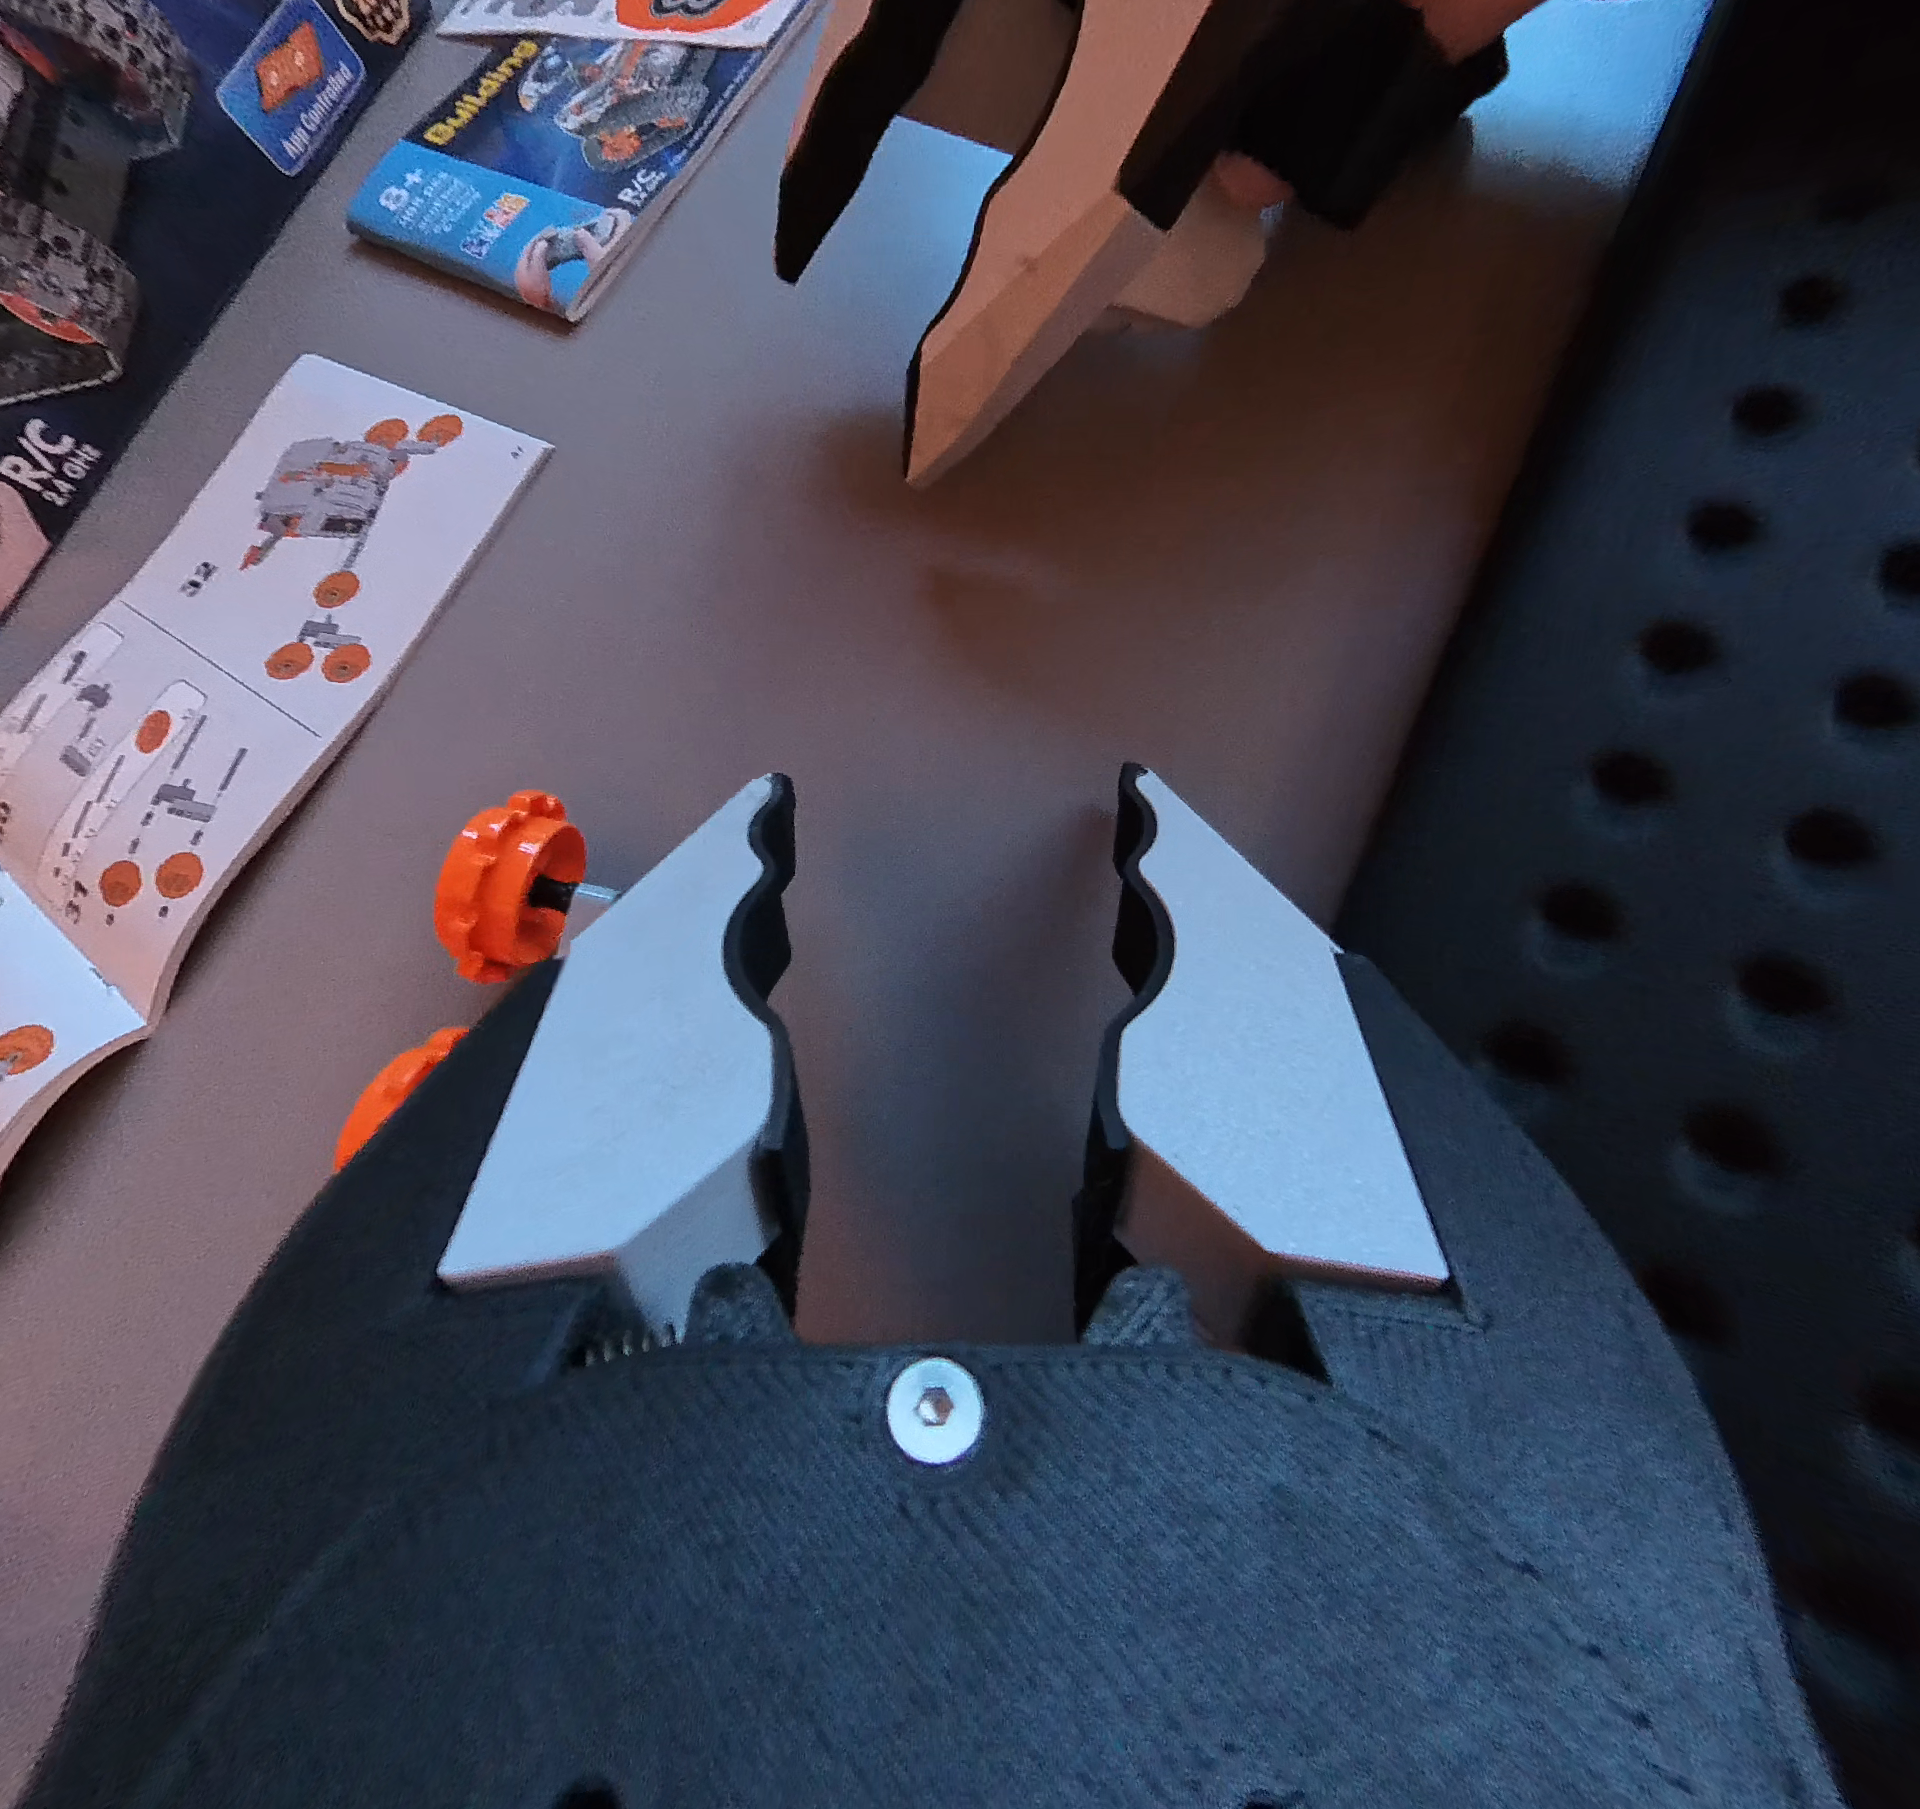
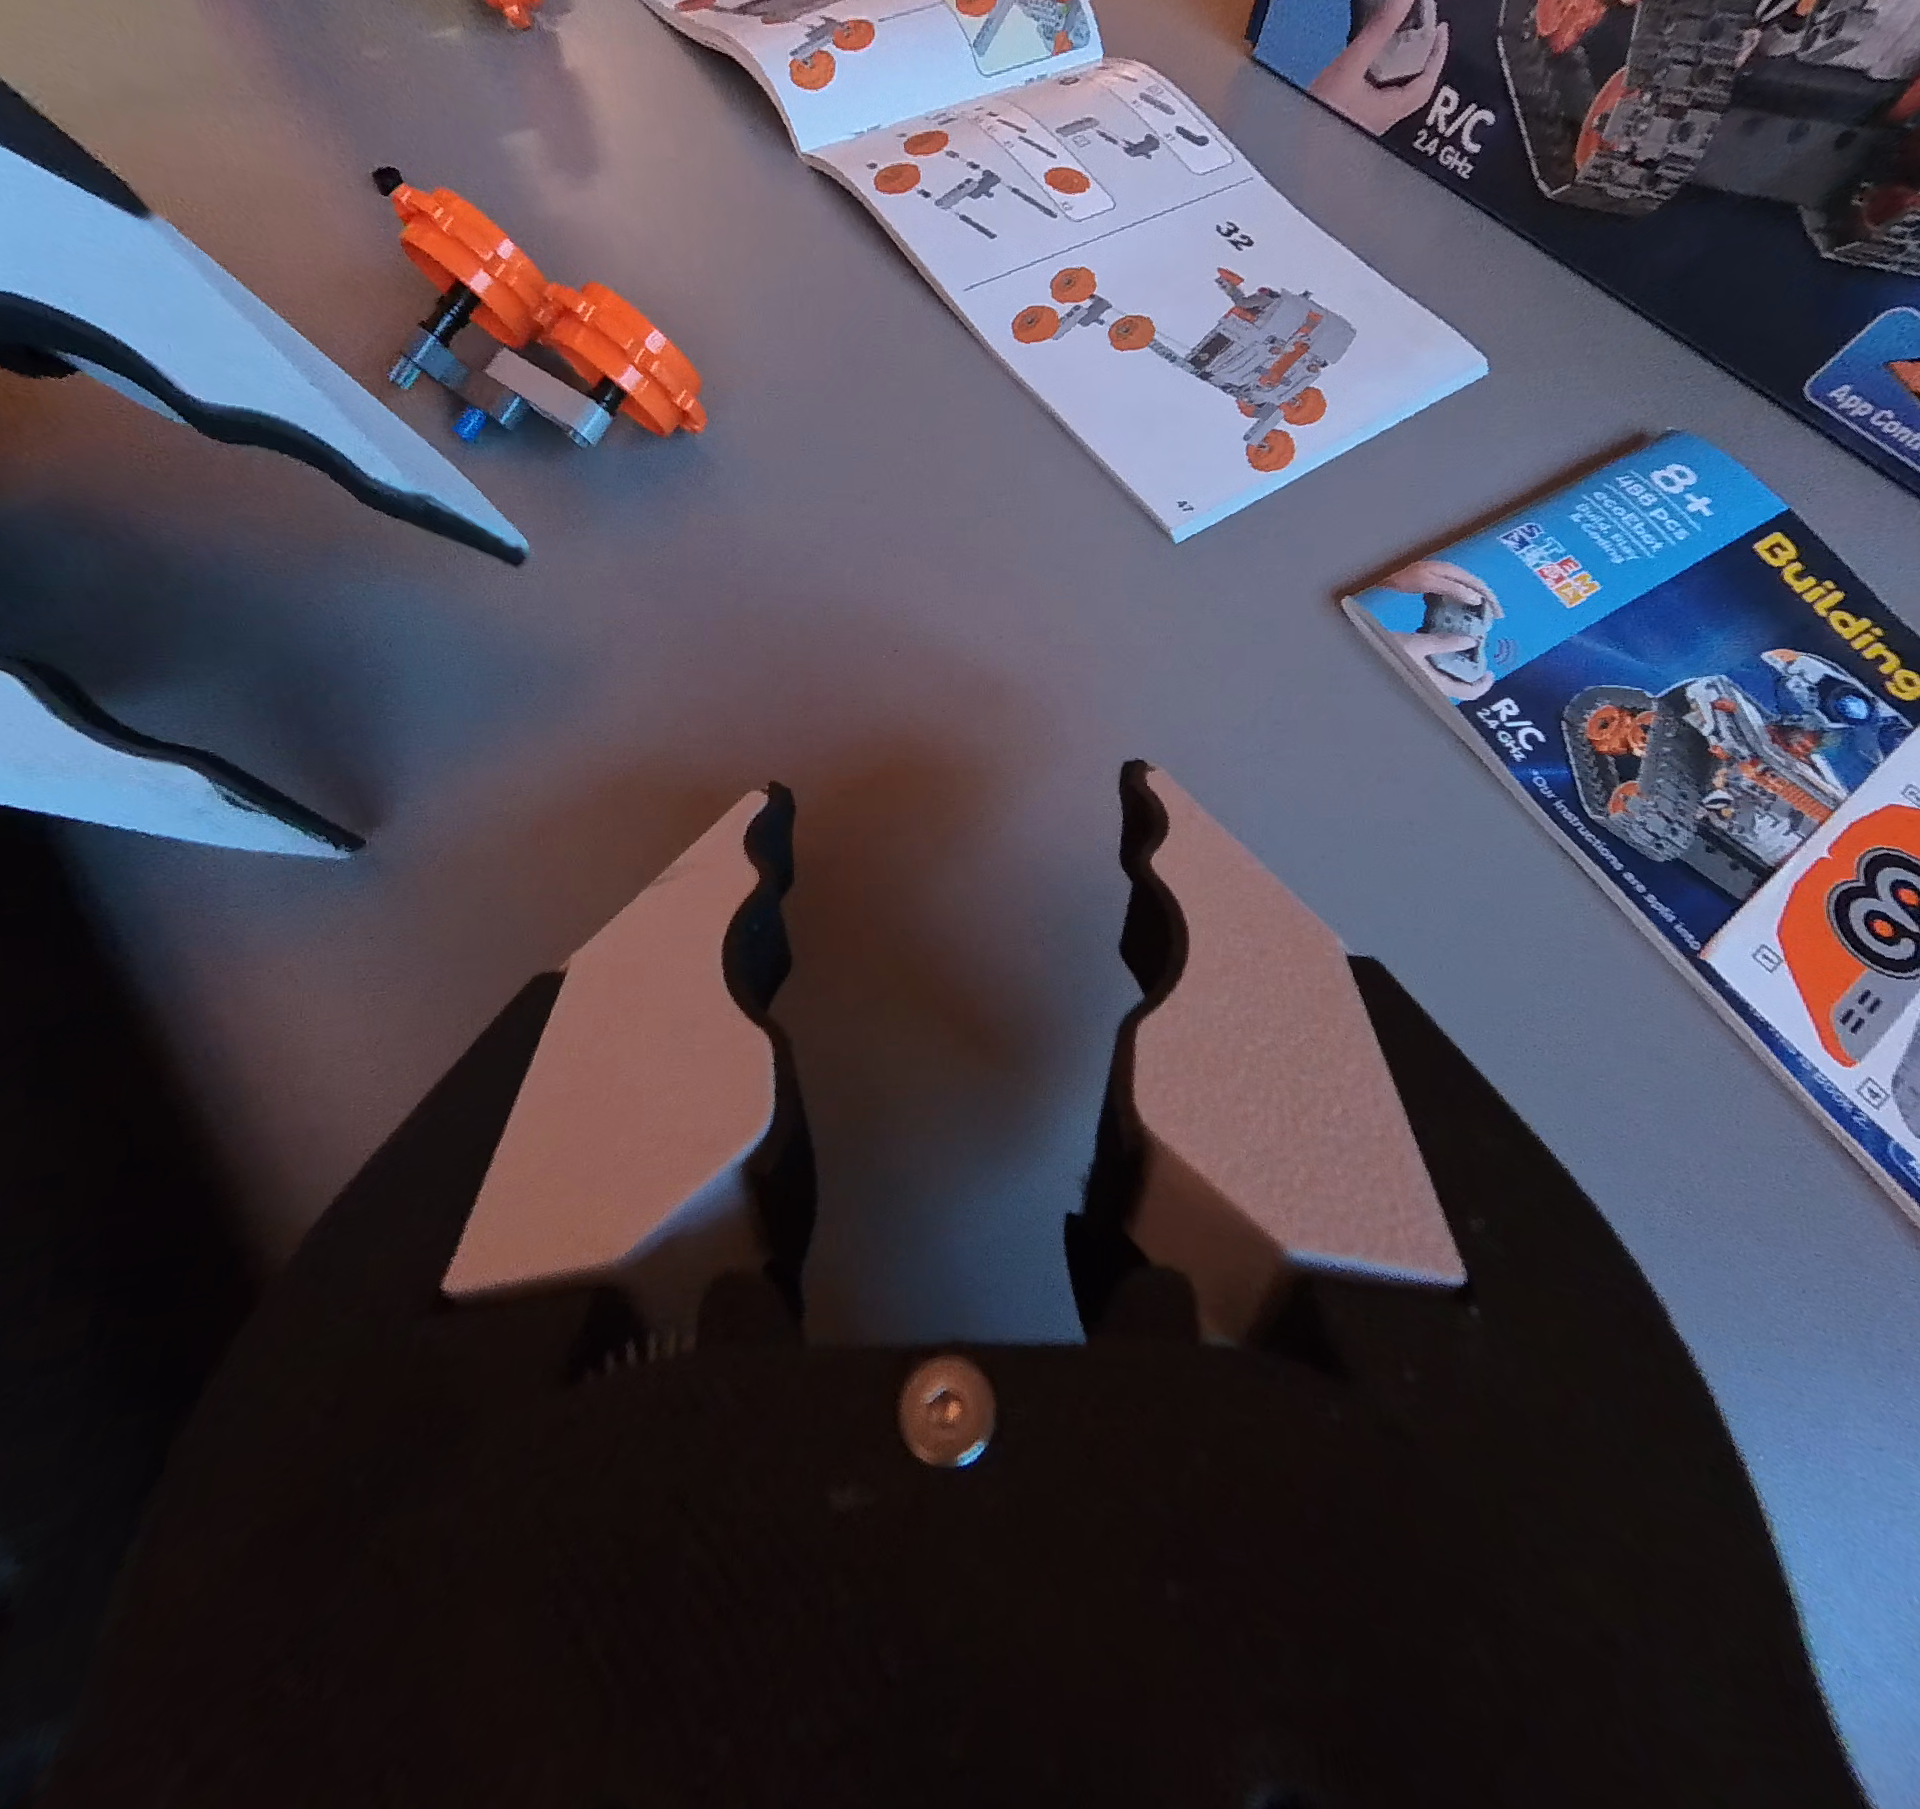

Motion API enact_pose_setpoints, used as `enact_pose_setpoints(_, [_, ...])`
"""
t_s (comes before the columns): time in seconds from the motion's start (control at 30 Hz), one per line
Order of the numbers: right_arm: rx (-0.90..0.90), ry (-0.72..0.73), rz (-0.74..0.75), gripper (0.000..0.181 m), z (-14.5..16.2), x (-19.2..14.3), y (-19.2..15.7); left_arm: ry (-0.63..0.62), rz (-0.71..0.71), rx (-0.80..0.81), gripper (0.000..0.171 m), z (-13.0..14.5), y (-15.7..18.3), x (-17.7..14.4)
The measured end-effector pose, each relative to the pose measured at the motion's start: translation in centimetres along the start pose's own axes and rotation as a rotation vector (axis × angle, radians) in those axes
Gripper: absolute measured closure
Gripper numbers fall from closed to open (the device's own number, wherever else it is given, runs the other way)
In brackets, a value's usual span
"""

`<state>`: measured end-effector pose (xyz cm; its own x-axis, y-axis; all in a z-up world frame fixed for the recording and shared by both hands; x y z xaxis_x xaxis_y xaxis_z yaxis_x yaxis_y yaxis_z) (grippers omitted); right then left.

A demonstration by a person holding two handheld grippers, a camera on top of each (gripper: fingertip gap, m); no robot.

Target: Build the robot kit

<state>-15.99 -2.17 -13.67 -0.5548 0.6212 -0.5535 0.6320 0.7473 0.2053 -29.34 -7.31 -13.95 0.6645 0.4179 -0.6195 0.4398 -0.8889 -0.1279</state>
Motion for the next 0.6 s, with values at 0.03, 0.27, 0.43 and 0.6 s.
enact_pose_setpoints(0.03, [0.003,0.001,0.007,0.118,0.0,-0.1,0.1,0.012,-0.01,0.007,0.111,-0.1,0.0,-0.1])
enact_pose_setpoints(0.27, [0.099,0.015,0.105,0.086,0.4,-0.7,2.0,0.1,0.102,-0.164,0.105,-3.9,0.8,1.2])
enact_pose_setpoints(0.43, [0.051,-0.061,0.282,0.066,3.0,-3.0,6.0,0.109,0.101,-0.218,0.068,-7.7,0.3,5.6])
enact_pose_setpoints(0.6, [0.3,-0.065,0.318,0.047,5.1,-4.4,8.6,0.008,-0.012,-0.235,0.038,-8.7,-1.3,10.1])
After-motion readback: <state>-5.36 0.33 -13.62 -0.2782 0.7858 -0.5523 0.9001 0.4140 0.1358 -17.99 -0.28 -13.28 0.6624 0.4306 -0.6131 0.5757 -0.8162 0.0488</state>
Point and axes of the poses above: each gripper's, where its closed fingertips meet, x out along the fingers, z out of its underside, y = z × x across the jaws, the point moved 5 cm from there along -x, back along the fingers, and after that the axes turned 10 degrees about -x, right-handed, at the moved point
